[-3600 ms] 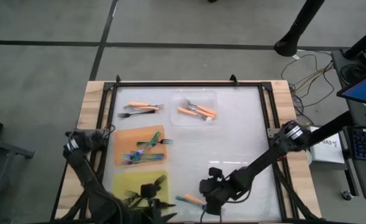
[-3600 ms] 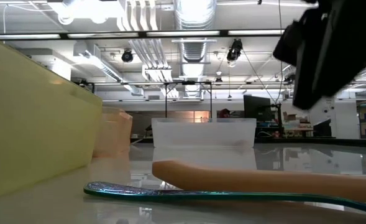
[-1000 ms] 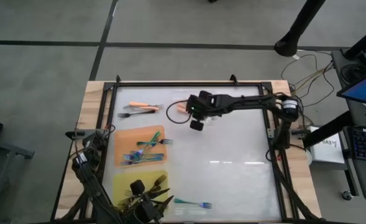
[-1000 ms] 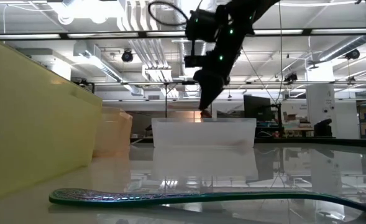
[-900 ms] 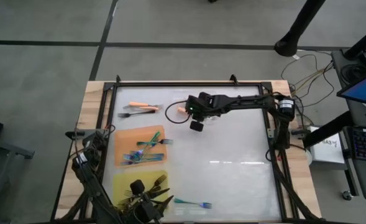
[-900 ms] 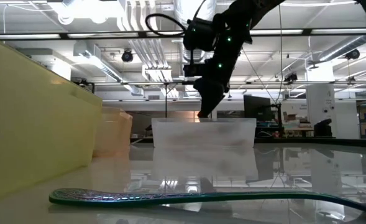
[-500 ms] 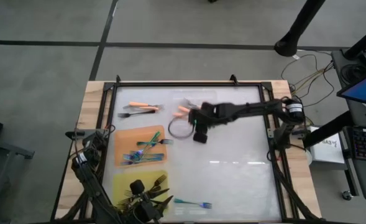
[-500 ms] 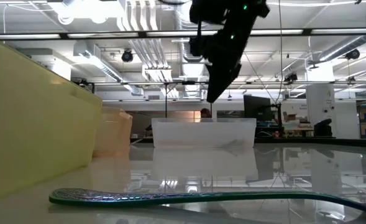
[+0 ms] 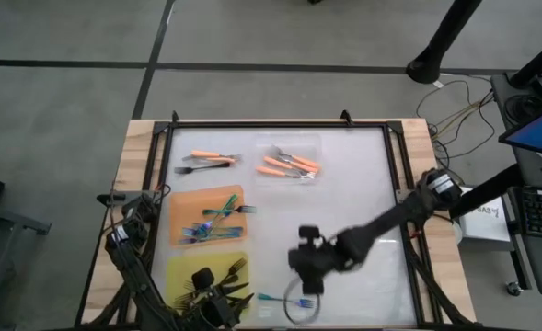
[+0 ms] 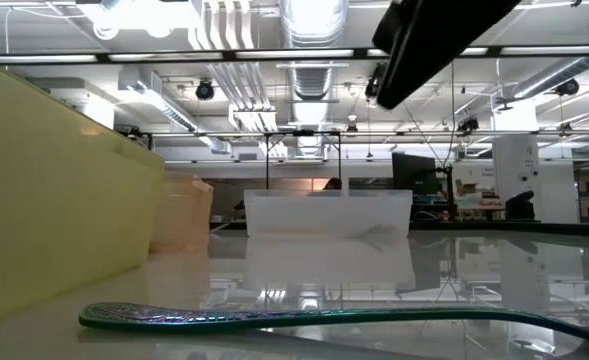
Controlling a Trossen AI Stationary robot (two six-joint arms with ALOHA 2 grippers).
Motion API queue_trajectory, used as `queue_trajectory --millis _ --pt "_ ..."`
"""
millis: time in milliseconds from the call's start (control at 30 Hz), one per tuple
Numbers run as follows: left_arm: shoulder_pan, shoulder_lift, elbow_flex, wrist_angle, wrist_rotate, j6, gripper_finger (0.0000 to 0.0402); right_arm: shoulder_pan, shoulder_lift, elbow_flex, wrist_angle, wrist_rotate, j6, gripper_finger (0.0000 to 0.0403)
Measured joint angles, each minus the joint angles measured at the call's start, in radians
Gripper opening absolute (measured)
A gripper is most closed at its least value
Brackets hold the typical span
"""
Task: Sort silverware by color (type)
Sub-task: Put the blue fork into the orange bin
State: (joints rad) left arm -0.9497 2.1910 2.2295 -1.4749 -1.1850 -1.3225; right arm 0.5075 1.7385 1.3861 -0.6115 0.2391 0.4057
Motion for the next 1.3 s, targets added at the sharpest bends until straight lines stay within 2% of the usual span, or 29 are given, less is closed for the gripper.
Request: queue_trajectory --millis 167,333,833,1067,1167,1300 --pt "-0.001 0.000 0.000 0.006 0.044 -0.001 0.0103 0.100 0.053 0.000 0.154 0.006 0.040 0.0115" --pt "-0.003 0.000 0.000 0.030 0.073 -0.003 0.0103 0.152 0.124 -0.001 0.257 0.005 0.063 0.0123" --pt "-0.018 -0.001 0.036 0.051 0.093 0.021 0.0103 0.180 0.312 0.068 0.287 -0.002 0.121 0.0123" --pt "-0.026 -0.001 0.037 0.050 0.097 0.024 0.0103 0.181 0.352 0.086 0.283 0.025 0.119 0.0123" --pt "-0.027 -0.001 0.039 0.046 0.098 0.031 0.0103 0.177 0.359 0.087 0.267 0.025 0.135 0.0108" --pt "-0.027 -0.001 0.040 0.042 0.097 0.031 0.0103 0.167 0.366 0.088 0.240 0.024 0.152 0.0050"
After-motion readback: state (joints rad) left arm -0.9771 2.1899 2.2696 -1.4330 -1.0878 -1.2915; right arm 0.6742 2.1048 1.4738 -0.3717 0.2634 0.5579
